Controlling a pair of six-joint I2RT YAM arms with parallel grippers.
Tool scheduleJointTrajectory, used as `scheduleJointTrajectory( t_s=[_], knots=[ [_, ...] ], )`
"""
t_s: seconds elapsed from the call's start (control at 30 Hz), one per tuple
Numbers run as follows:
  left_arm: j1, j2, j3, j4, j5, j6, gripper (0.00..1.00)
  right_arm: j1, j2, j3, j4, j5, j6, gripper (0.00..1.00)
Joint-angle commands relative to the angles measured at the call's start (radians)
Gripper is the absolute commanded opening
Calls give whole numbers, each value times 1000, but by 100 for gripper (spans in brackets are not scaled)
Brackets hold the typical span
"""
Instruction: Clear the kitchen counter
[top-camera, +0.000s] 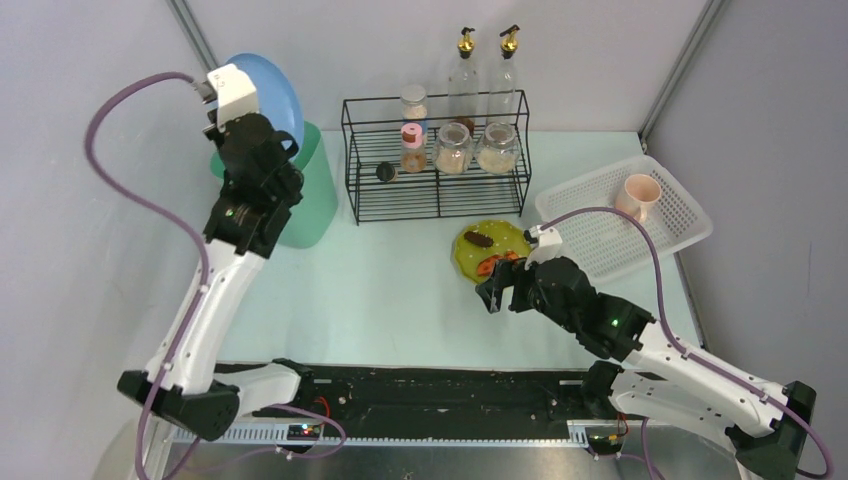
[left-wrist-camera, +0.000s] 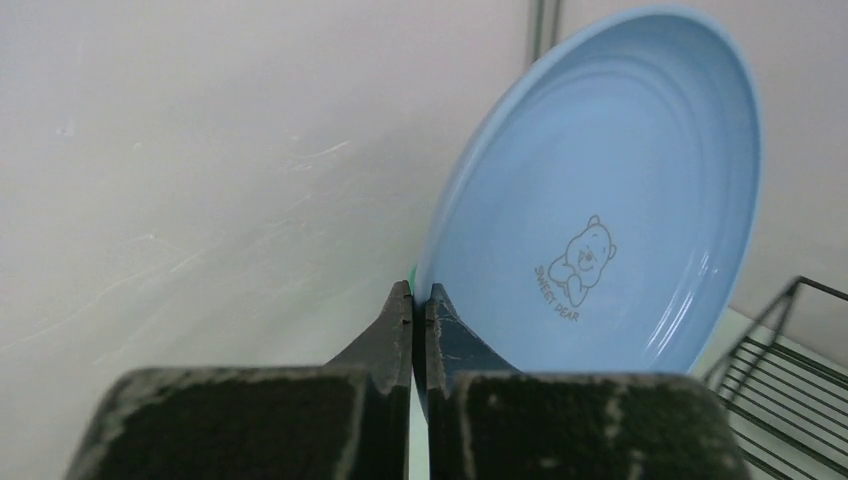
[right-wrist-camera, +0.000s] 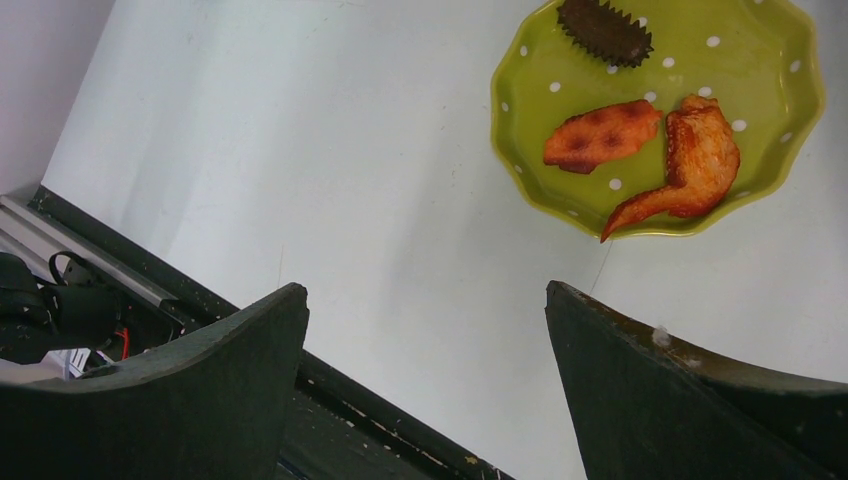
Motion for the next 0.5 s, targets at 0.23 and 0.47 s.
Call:
scheduleJointTrajectory(
  t_s=[0.23, 0.47],
  knots=[
    [-8, -153, -28, -368, 584, -487, 0, 7, 53, 148, -17, -48, -29, 92],
    [-8, -187, -144, -377, 1022, -605, 0, 5, 89, 235, 14, -104, -57, 92]
  ],
)
